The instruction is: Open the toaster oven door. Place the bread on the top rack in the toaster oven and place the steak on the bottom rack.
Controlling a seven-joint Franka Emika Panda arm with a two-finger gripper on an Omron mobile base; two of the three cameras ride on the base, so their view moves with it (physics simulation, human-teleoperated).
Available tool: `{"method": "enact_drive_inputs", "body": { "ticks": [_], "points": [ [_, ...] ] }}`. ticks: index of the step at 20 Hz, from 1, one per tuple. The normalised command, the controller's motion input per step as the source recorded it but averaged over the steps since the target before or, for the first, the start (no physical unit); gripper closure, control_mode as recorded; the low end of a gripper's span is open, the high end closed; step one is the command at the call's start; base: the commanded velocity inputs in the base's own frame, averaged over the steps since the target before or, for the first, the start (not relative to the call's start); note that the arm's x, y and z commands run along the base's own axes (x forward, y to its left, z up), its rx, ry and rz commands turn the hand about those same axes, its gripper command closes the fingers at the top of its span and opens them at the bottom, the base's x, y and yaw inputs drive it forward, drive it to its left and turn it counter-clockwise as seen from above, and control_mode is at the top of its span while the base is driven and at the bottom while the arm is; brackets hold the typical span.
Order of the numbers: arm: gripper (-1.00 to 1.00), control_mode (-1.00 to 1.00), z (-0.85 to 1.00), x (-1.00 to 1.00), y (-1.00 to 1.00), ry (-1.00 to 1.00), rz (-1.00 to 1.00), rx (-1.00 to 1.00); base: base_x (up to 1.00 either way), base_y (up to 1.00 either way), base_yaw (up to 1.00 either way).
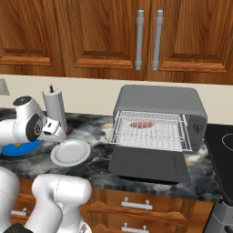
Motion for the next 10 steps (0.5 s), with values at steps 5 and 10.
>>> {"method": "enact_drive_inputs", "body": {
  "ticks": [5, 10],
  "points": [
    [-1.0, -1.0, -0.07, 0.22, 0.9, 0.01, 0.05, -0.03, 0.0, 0.0, 0.0],
    [-1.0, -1.0, -0.07, 0.26, 0.87, 0.03, 0.03, 0.0, 0.0, 0.0, 0.0]
  ]
}}
